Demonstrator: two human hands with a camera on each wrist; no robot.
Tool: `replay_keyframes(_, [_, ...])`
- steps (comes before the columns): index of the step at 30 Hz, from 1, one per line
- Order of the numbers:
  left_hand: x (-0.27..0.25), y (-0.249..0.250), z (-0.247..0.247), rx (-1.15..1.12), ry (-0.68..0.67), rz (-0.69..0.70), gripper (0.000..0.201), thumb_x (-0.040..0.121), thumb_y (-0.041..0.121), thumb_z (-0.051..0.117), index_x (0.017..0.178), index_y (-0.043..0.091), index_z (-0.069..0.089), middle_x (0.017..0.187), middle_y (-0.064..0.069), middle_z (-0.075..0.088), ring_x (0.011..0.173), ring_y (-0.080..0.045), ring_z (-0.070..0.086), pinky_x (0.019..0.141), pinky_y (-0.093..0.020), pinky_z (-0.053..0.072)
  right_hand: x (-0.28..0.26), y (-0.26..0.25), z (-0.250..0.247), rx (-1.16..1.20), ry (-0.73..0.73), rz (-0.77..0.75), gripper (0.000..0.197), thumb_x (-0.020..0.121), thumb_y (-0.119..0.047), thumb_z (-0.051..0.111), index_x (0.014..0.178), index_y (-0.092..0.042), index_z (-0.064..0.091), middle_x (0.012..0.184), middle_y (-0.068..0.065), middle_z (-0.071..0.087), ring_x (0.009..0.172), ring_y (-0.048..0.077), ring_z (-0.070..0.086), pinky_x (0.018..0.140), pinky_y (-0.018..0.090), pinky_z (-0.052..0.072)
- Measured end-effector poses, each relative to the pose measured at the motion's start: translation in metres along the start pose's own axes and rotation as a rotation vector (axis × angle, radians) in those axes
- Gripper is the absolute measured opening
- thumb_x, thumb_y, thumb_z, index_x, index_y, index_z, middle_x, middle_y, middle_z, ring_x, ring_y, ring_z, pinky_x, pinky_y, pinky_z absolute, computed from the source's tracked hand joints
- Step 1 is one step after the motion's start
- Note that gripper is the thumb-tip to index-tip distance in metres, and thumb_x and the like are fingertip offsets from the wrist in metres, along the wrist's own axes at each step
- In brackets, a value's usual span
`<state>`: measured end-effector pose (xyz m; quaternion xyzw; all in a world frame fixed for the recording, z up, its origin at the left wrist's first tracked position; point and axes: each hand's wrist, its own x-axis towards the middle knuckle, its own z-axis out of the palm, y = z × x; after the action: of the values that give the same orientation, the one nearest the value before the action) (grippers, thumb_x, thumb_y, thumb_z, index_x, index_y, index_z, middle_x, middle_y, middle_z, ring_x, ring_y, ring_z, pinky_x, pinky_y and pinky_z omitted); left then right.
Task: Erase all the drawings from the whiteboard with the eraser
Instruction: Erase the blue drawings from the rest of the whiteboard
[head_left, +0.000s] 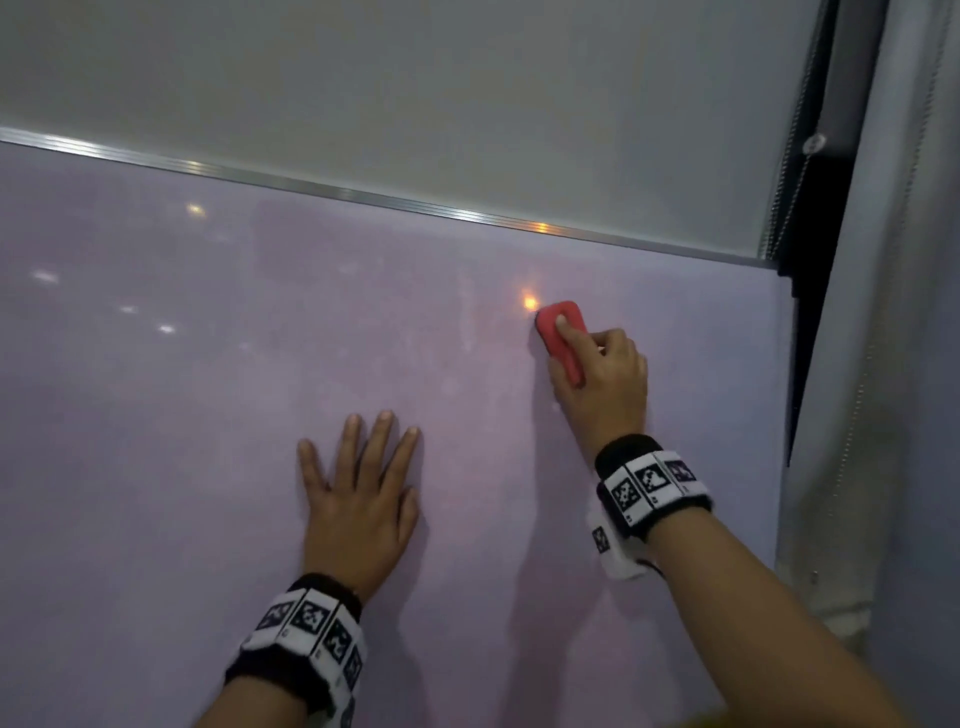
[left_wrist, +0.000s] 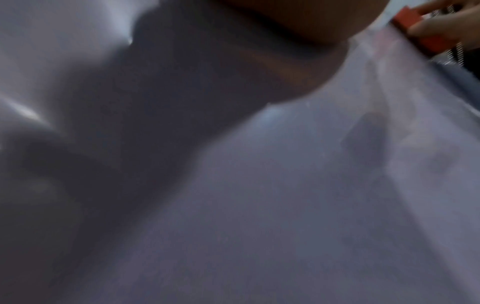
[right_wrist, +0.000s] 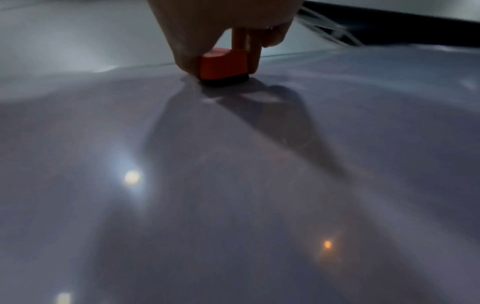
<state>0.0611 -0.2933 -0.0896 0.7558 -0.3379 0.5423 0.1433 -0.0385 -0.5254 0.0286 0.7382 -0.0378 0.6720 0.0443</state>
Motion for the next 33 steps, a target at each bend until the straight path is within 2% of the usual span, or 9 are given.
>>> replay_keyframes(3, [-0.002,0.016,0.009,0.012,-0.007,0.001,0.055,0.098,0.038,0.009,0.15,0.019,0.007,0.158,-0.003,-0.006,0.145,-0.026,-0.002,0.113,-0.056,0.0,0.008,0.033,-0.008,0.009,0.052,0.235,0.04,0.079,-0.025,0.063,0.119,-0.015,0.063,0.088,0.018,0.054,0.077,0.035,0.054,0.071,0.041,0.045])
replay_keyframes(5, [-0.004,0.016,0.008,0.005,0.006,-0.001,0.055,0.098,0.039,0.011,0.15,0.021,0.007,0.158,-0.001,-0.006,0.145,-0.024,-0.002,0.114,-0.054,-0.001,0.0,0.024,-0.005,0.066,0.063,0.255,0.04,0.081,-0.027,0.06,0.12,-0.016,0.062,0.089,0.019,0.054,0.077,0.036,0.054,0.07,0.041,0.048])
replay_keyframes(10, [-0.005,0.018,0.001,0.001,0.004,-0.001,0.06,0.093,0.037,0.025,0.149,0.025,0.008,0.157,0.002,-0.009,0.144,-0.019,-0.01,0.114,-0.048,-0.01,-0.079,0.019,-0.018,0.117,-0.224,-0.186,0.038,0.085,-0.031,0.053,0.122,-0.028,0.05,0.089,0.015,0.059,0.073,0.03,0.053,0.065,0.035,0.046])
replay_keyframes(14, [-0.006,0.018,-0.002,0.015,-0.042,-0.011,0.062,0.093,0.035,0.029,0.15,0.017,0.011,0.155,-0.011,0.016,0.143,-0.017,-0.015,0.113,-0.044,-0.018,-0.148,0.082,-0.065,0.037,-0.586,-0.383,0.035,0.079,-0.029,0.05,0.113,-0.022,0.048,0.084,0.016,0.061,0.066,0.031,0.057,0.059,0.035,0.047])
replay_keyframes(17, [-0.006,0.02,-0.004,0.015,-0.057,-0.011,0.059,0.096,0.035,0.029,0.15,0.017,0.011,0.154,-0.015,0.017,0.141,-0.014,-0.021,0.11,-0.039,-0.025,-0.202,0.127,-0.104,-0.021,-0.91,-0.29,0.036,0.081,-0.028,0.051,0.115,-0.016,0.046,0.085,0.014,0.06,0.07,0.032,0.058,0.06,0.037,0.05])
replay_keyframes(20, [-0.007,0.021,-0.005,0.002,-0.054,-0.019,0.057,0.098,0.035,0.027,0.15,0.019,0.012,0.155,-0.015,0.015,0.139,-0.011,-0.025,0.108,-0.036,-0.028,-0.247,0.155,-0.126,-0.151,-1.388,-0.103,0.044,0.087,-0.017,0.057,0.129,-0.012,0.048,0.112,0.012,0.055,0.101,0.033,0.054,0.085,0.038,0.043])
replay_keyframes(23, [-0.006,0.019,-0.003,-0.026,-0.074,-0.032,0.057,0.098,0.037,0.023,0.15,0.025,0.003,0.155,-0.008,0.009,0.138,-0.009,-0.026,0.109,-0.041,-0.023,-0.285,0.166,-0.131,-0.258,-1.742,0.027,0.043,0.089,-0.018,0.053,0.132,-0.018,0.046,0.124,0.008,0.049,0.115,0.026,0.046,0.095,0.031,0.038])
replay_keyframes(28, [-0.006,0.017,-0.003,0.025,-0.055,-0.033,0.056,0.098,0.036,0.024,0.15,0.021,0.01,0.155,-0.015,0.014,0.139,-0.012,-0.023,0.109,-0.041,-0.021,-0.317,0.165,-0.116,-0.325,-1.88,0.067,0.049,0.085,-0.03,0.062,0.131,-0.026,0.046,0.131,0.002,0.05,0.119,0.023,0.048,0.099,0.032,0.038])
replay_keyframes(33, [-0.005,0.017,-0.004,0.076,0.024,-0.005,0.055,0.098,0.032,0.029,0.149,0.014,0.019,0.151,-0.022,0.023,0.141,-0.034,0.009,0.11,-0.037,-0.023,-0.353,0.173,-0.105,-0.358,-2.002,0.138,0.06,0.089,-0.047,0.055,0.141,-0.023,0.037,0.142,0.006,0.041,0.129,0.024,0.041,0.105,0.033,0.034])
